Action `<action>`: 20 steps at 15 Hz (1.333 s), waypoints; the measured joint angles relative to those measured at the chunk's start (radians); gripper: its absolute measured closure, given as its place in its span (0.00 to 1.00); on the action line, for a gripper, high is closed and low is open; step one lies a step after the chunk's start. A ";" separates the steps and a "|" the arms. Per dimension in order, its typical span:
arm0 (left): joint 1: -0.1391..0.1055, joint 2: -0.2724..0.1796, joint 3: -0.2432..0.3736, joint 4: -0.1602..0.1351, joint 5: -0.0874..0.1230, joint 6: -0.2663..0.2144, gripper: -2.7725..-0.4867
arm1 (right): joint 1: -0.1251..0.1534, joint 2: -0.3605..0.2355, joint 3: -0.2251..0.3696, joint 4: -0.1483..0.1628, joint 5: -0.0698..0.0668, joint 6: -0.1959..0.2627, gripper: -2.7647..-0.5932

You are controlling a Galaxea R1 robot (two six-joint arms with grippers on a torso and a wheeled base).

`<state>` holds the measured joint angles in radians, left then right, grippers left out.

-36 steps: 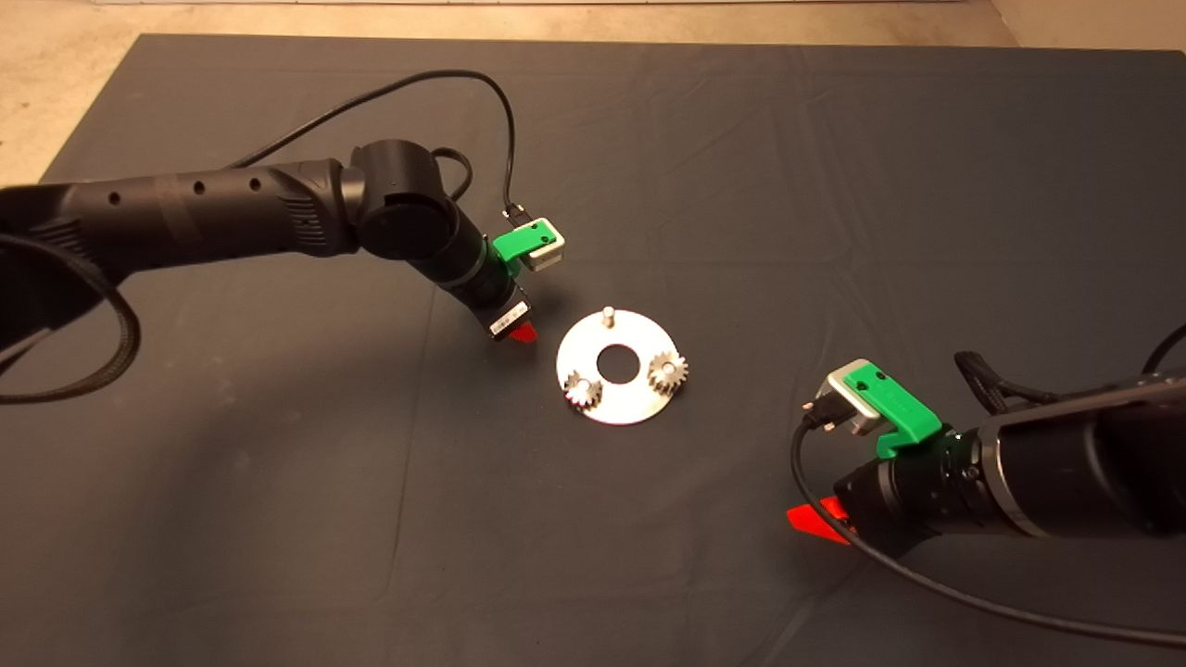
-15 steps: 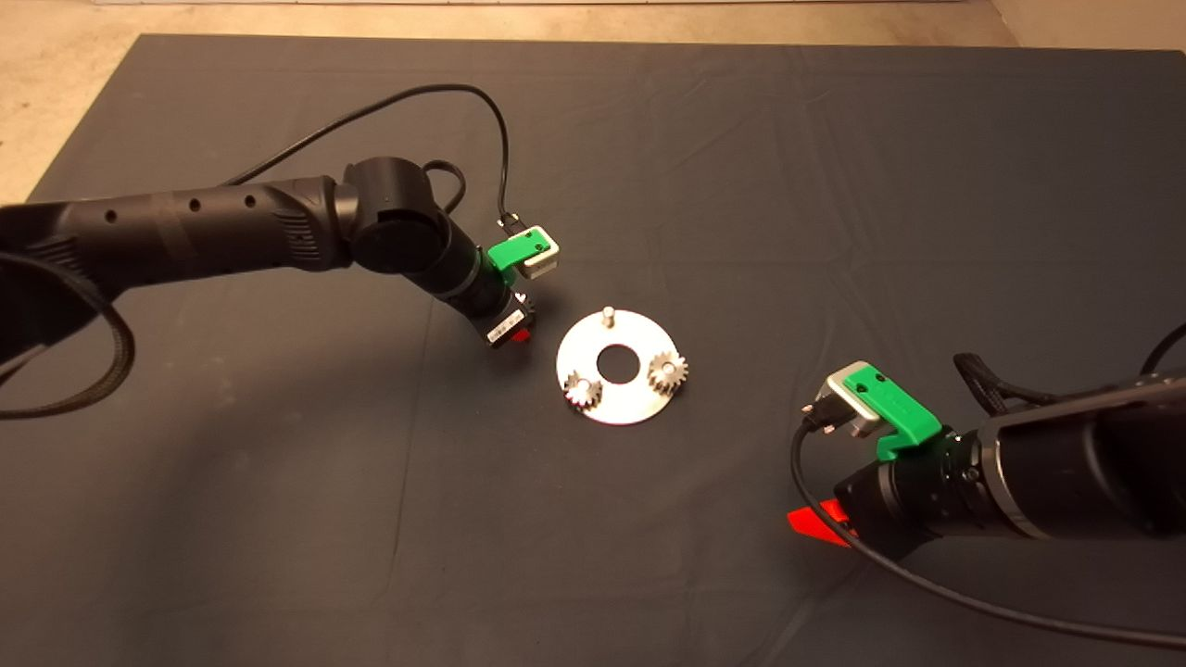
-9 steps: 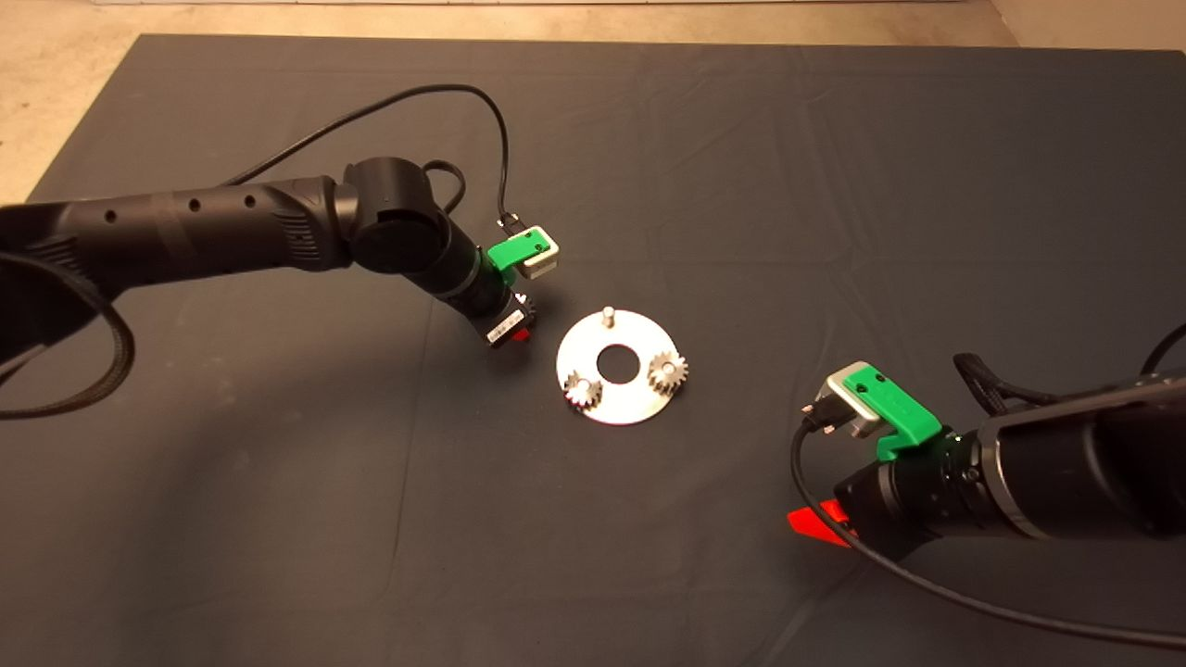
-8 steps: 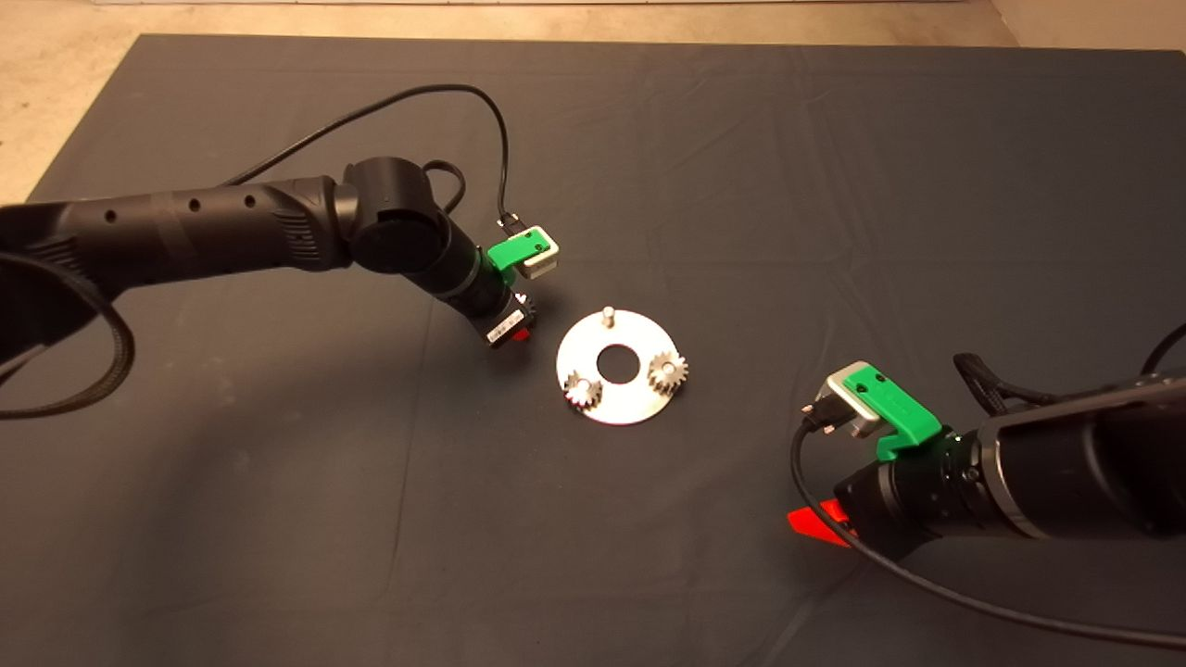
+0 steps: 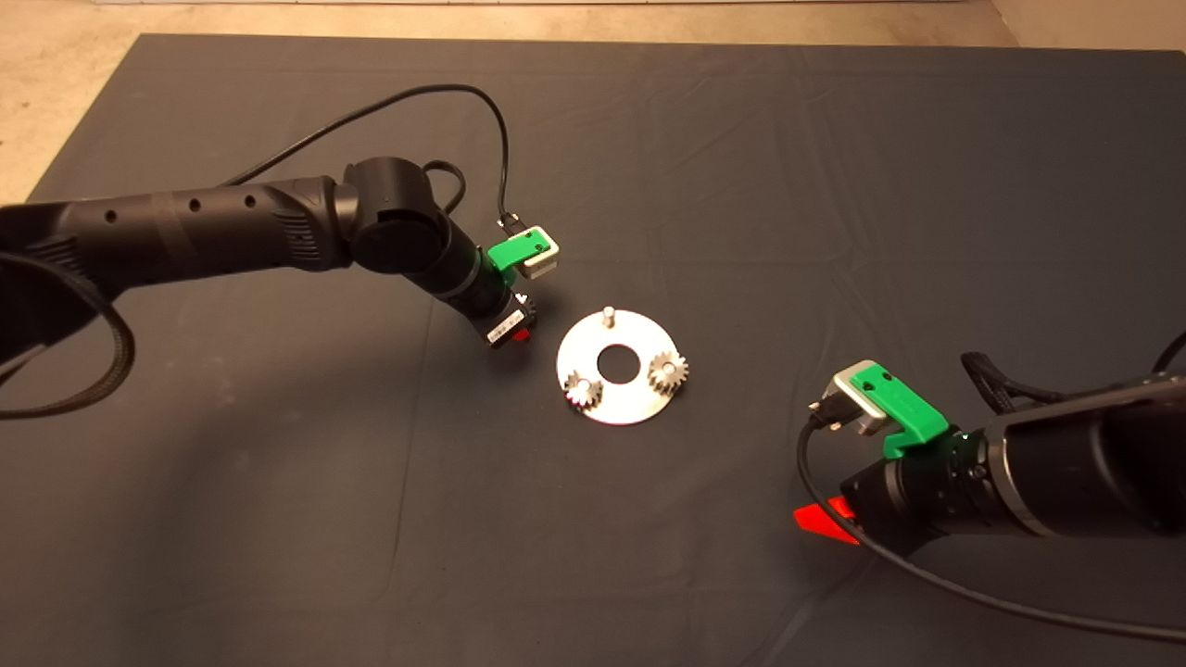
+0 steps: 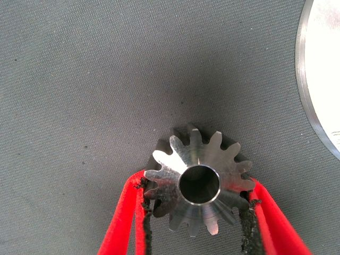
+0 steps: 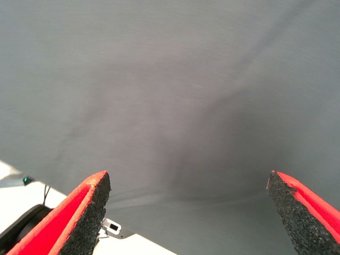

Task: Install three planetary gears onto the carrier pins

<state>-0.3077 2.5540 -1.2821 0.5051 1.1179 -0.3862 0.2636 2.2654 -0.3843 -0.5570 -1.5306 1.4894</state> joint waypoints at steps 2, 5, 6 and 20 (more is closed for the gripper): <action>0.000 0.000 0.000 0.000 0.000 0.000 0.90 | 0.000 -0.069 0.000 0.000 0.001 -0.019 0.26; 0.000 0.000 0.001 0.000 0.001 0.000 0.92 | 0.006 -0.186 0.000 0.000 -0.009 -0.059 0.26; 0.000 0.001 0.002 -0.001 0.000 0.000 0.93 | 0.006 -0.197 0.000 0.000 -0.008 -0.071 0.26; -0.020 0.006 0.109 -0.004 0.066 -0.021 0.95 | 0.017 -0.235 0.000 -0.001 -0.003 -0.094 0.26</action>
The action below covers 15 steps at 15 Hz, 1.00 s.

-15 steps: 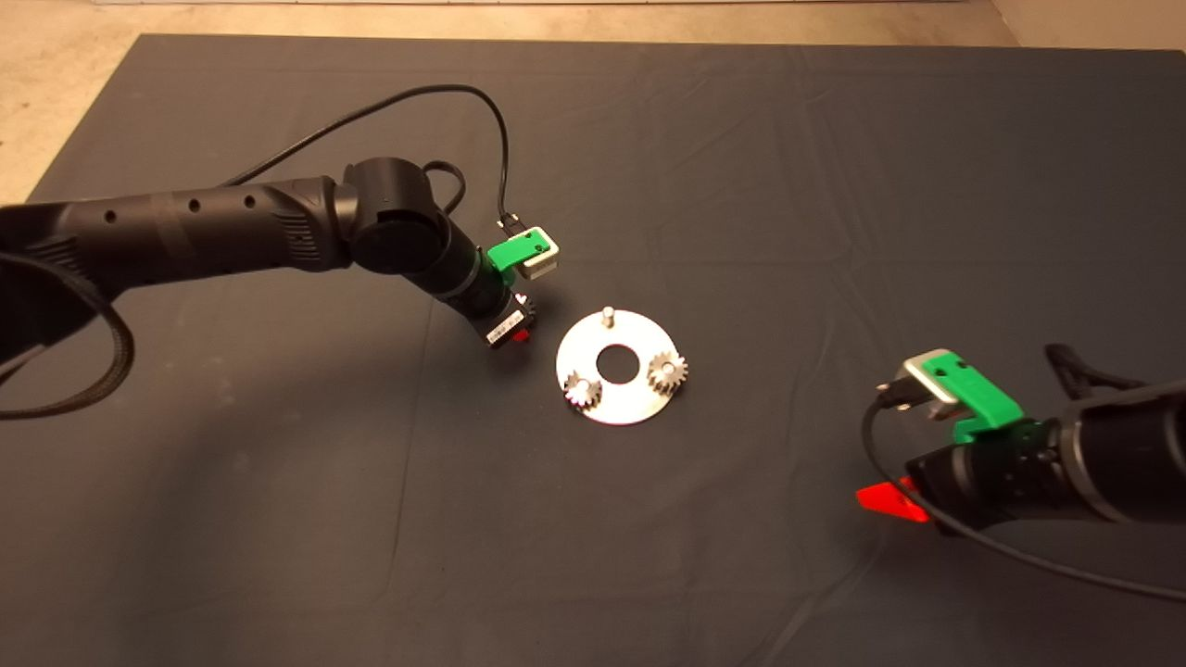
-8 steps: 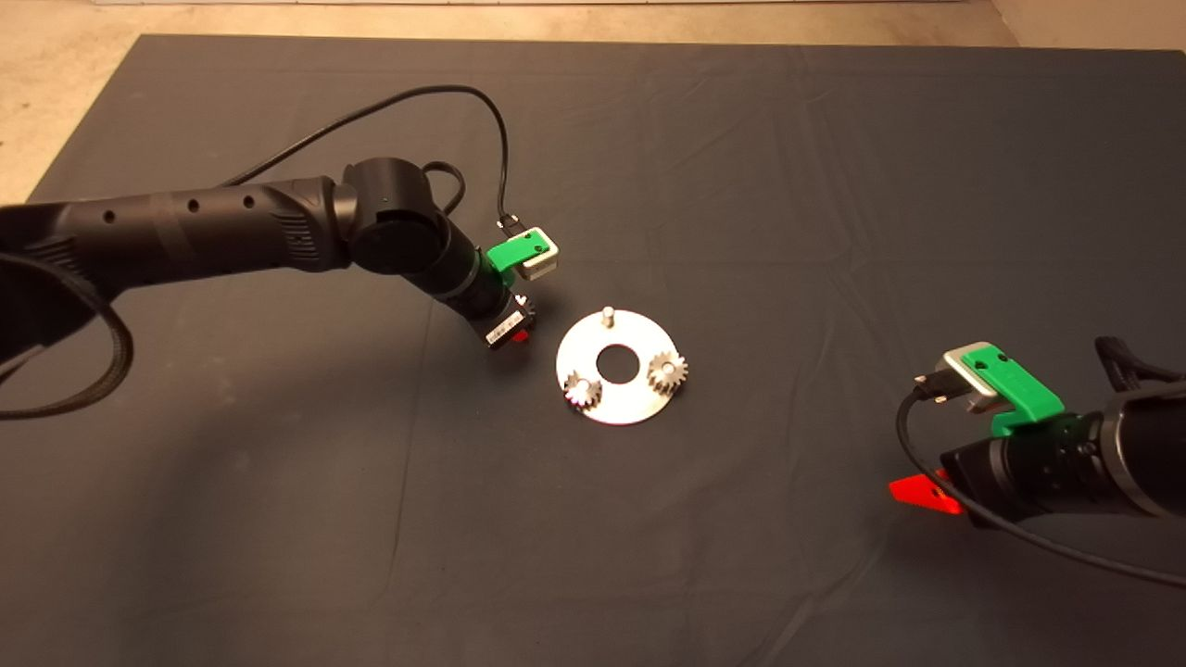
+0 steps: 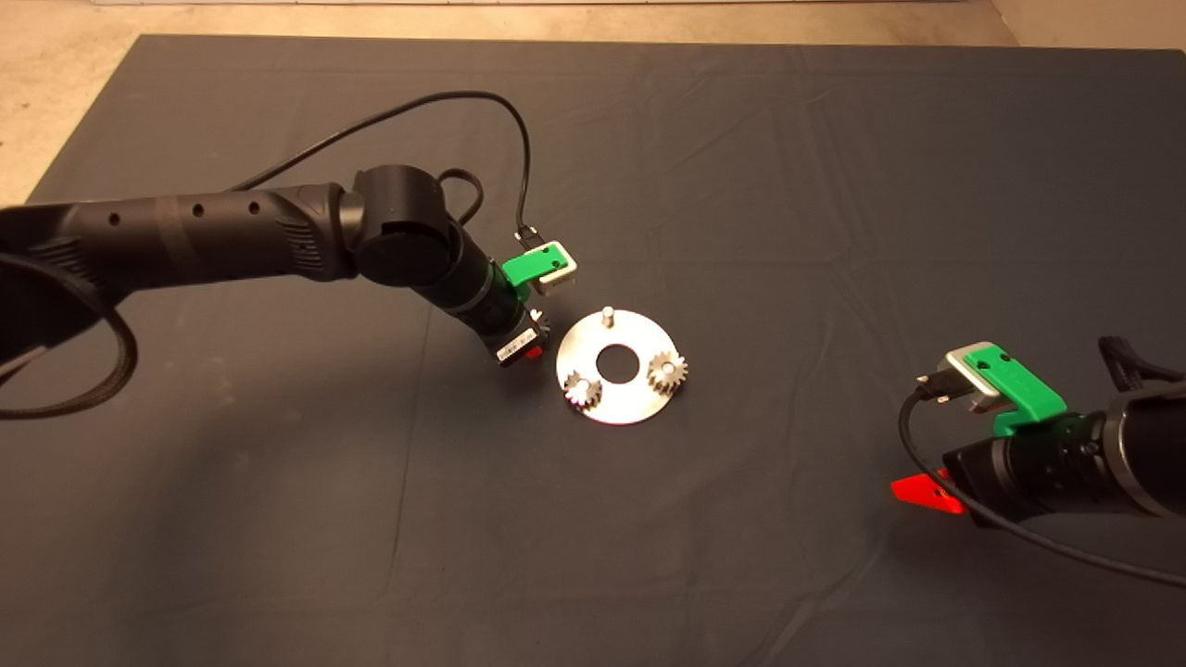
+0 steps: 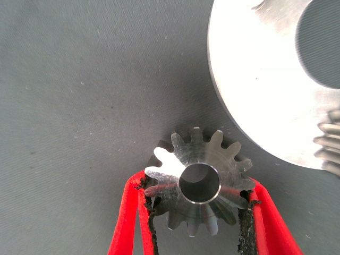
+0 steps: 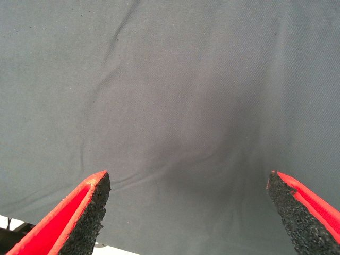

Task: Install three planetary gears onto the carrier pins

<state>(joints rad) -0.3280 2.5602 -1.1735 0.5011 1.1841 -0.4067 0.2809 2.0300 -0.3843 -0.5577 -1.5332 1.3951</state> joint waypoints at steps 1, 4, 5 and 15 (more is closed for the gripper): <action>-0.014 -0.001 0.013 0.000 0.019 -0.007 0.95 | 0.000 0.000 0.000 0.000 -0.001 0.000 0.26; -0.041 -0.001 0.034 0.001 0.029 -0.026 0.96 | 0.000 0.001 0.000 0.000 0.000 0.000 0.26; -0.043 0.000 0.039 0.001 0.029 -0.027 0.96 | 0.000 0.001 0.000 0.000 -0.001 0.000 0.26; -0.058 0.097 0.067 0.000 0.027 -0.106 0.96 | 0.000 0.015 0.000 0.000 0.000 0.000 0.26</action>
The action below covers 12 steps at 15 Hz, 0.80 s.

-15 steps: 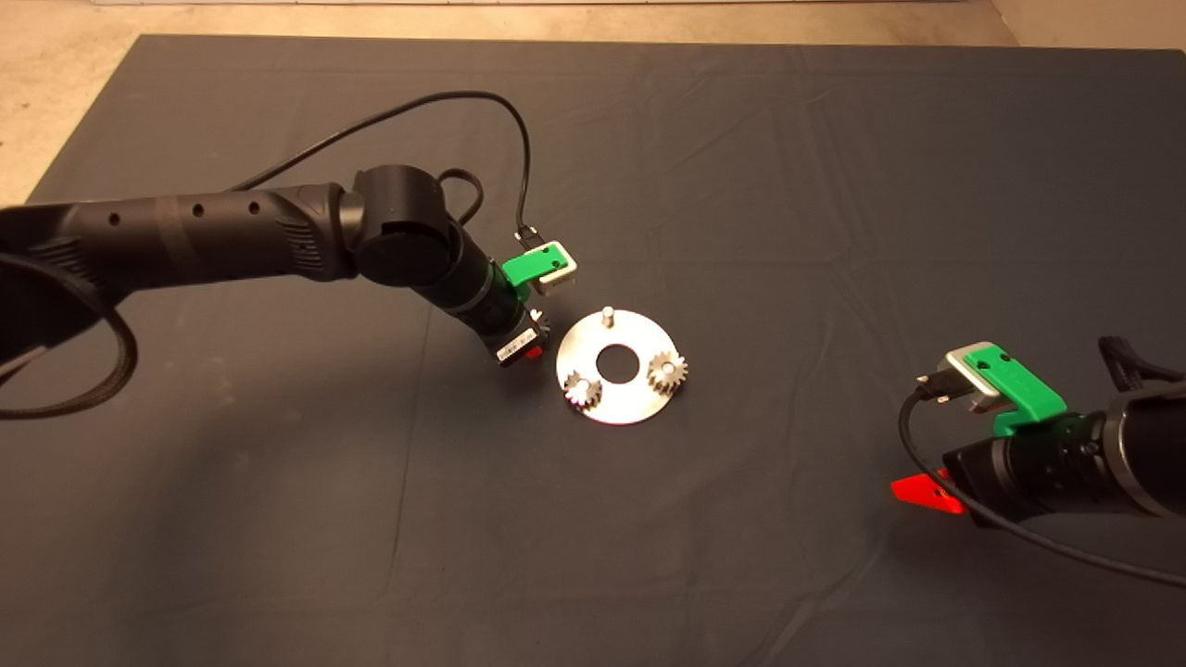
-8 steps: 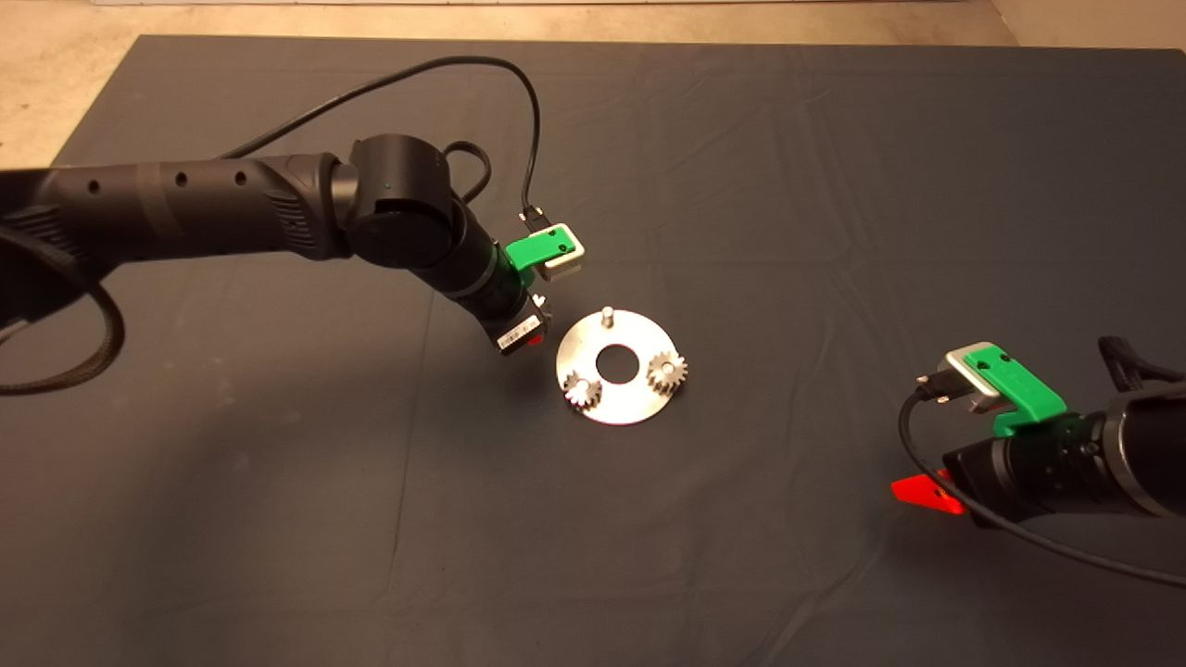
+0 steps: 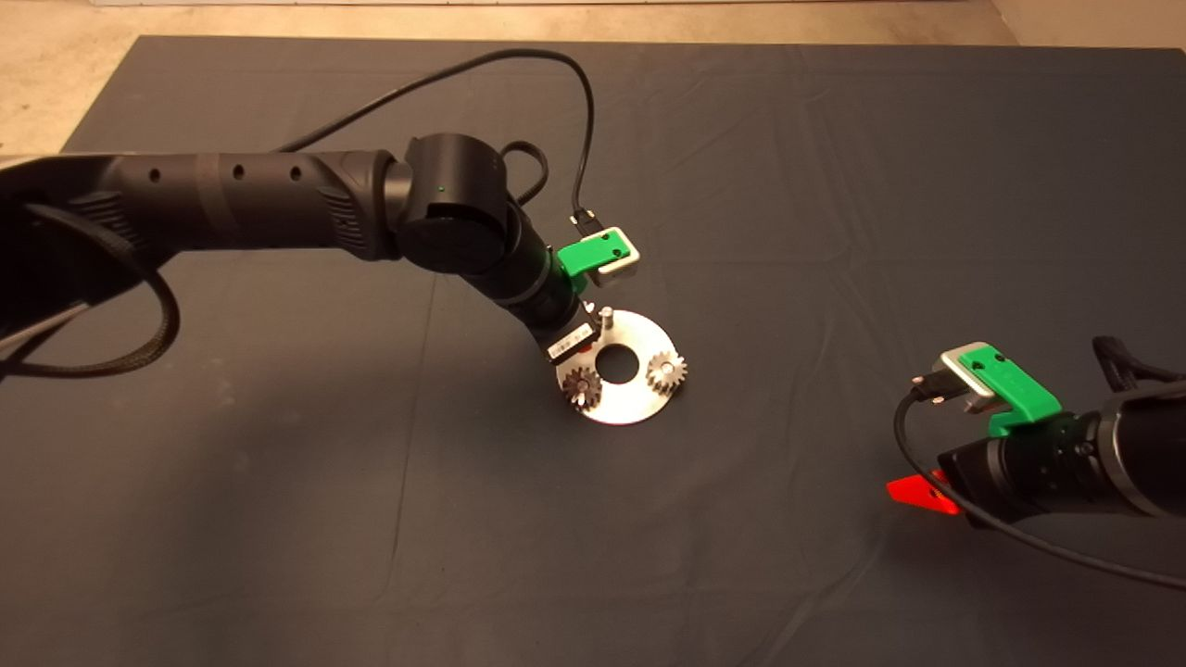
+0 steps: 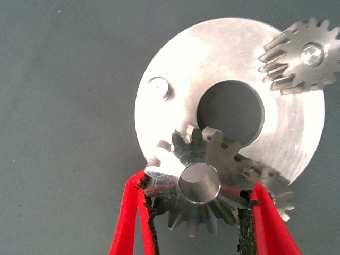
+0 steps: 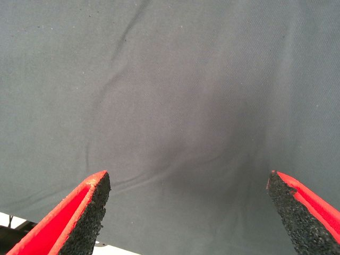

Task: Install three planetary gears onto the carrier pins

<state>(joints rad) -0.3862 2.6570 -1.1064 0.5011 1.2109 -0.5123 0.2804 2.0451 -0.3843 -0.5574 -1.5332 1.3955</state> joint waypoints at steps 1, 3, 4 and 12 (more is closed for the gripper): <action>0.000 0.000 -0.004 -0.001 0.000 0.000 0.96 | 0.000 0.002 0.000 0.000 0.000 0.000 0.26; 0.000 -0.001 -0.012 0.000 0.001 0.000 0.96 | 0.000 0.003 0.000 0.000 0.000 0.000 0.26; 0.000 -0.001 -0.018 0.000 0.000 0.000 0.96 | 0.000 0.003 0.000 0.000 0.000 0.000 0.26; 0.000 0.037 -0.100 0.001 -0.015 0.003 0.96 | 0.000 0.008 0.000 0.000 0.000 0.001 0.26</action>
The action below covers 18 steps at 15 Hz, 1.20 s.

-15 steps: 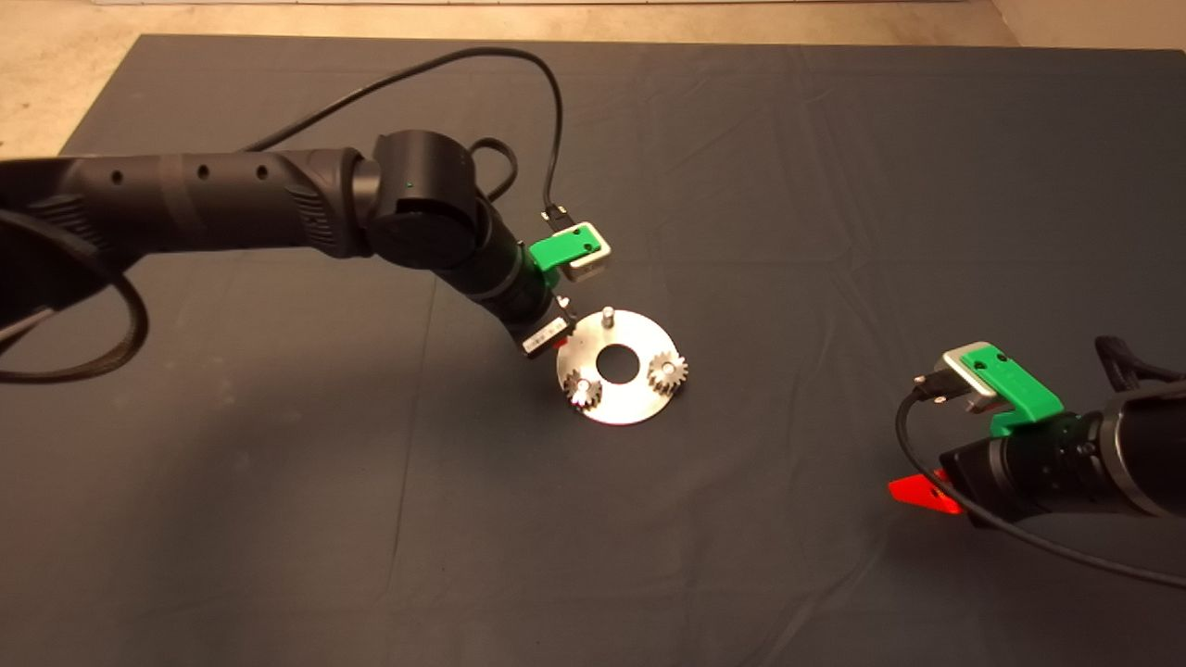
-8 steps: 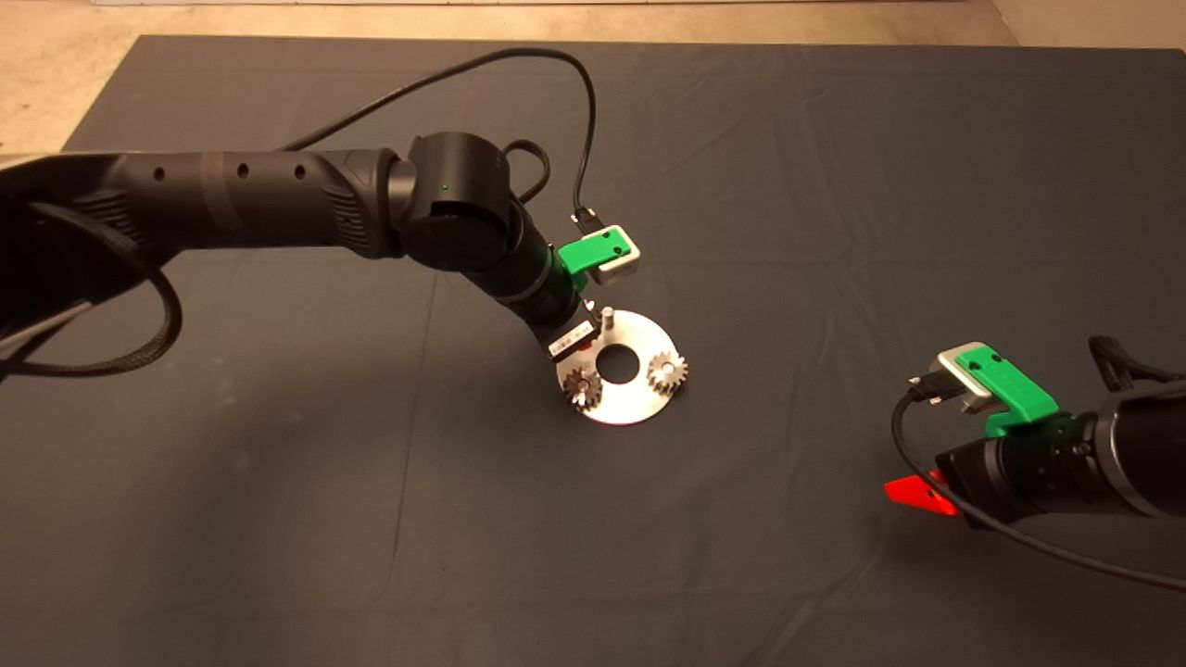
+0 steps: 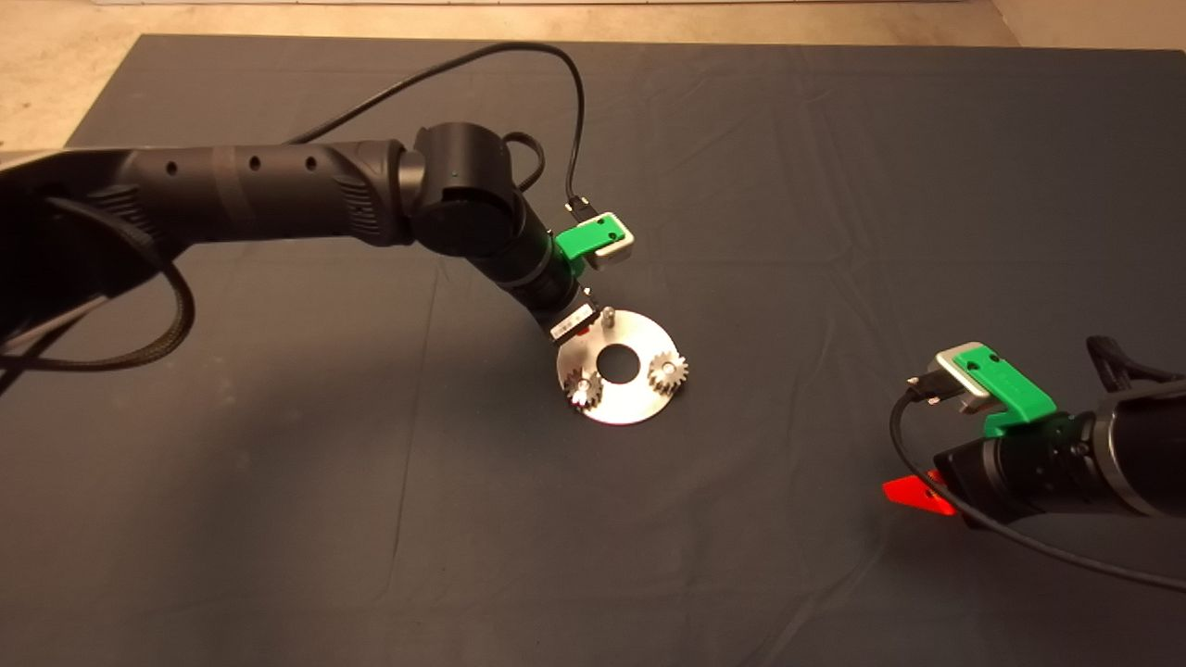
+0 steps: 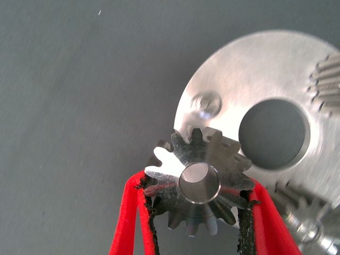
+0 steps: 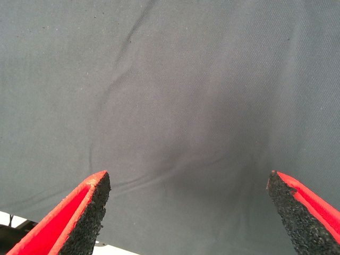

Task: Install three planetary gears onto the carrier pins

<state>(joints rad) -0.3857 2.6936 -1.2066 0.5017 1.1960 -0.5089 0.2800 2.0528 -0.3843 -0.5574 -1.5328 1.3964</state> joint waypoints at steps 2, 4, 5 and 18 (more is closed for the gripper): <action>0.000 0.005 -0.001 -0.001 -0.028 0.000 0.96 | 0.000 0.000 0.000 0.000 0.000 0.000 0.26; 0.000 0.005 -0.019 0.000 -0.056 0.000 0.96 | 0.000 0.000 0.000 0.000 0.000 0.000 0.26; 0.000 0.004 -0.025 0.000 -0.056 0.000 0.96 | 0.000 0.000 0.000 0.000 0.000 0.000 0.26; 0.014 0.027 -0.066 -0.001 -0.097 0.008 0.97 | 0.000 0.000 0.000 0.000 0.000 0.003 0.26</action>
<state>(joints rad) -0.3713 2.7211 -1.2723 0.5011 1.0991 -0.5006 0.2800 2.0528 -0.3843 -0.5570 -1.5332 1.3994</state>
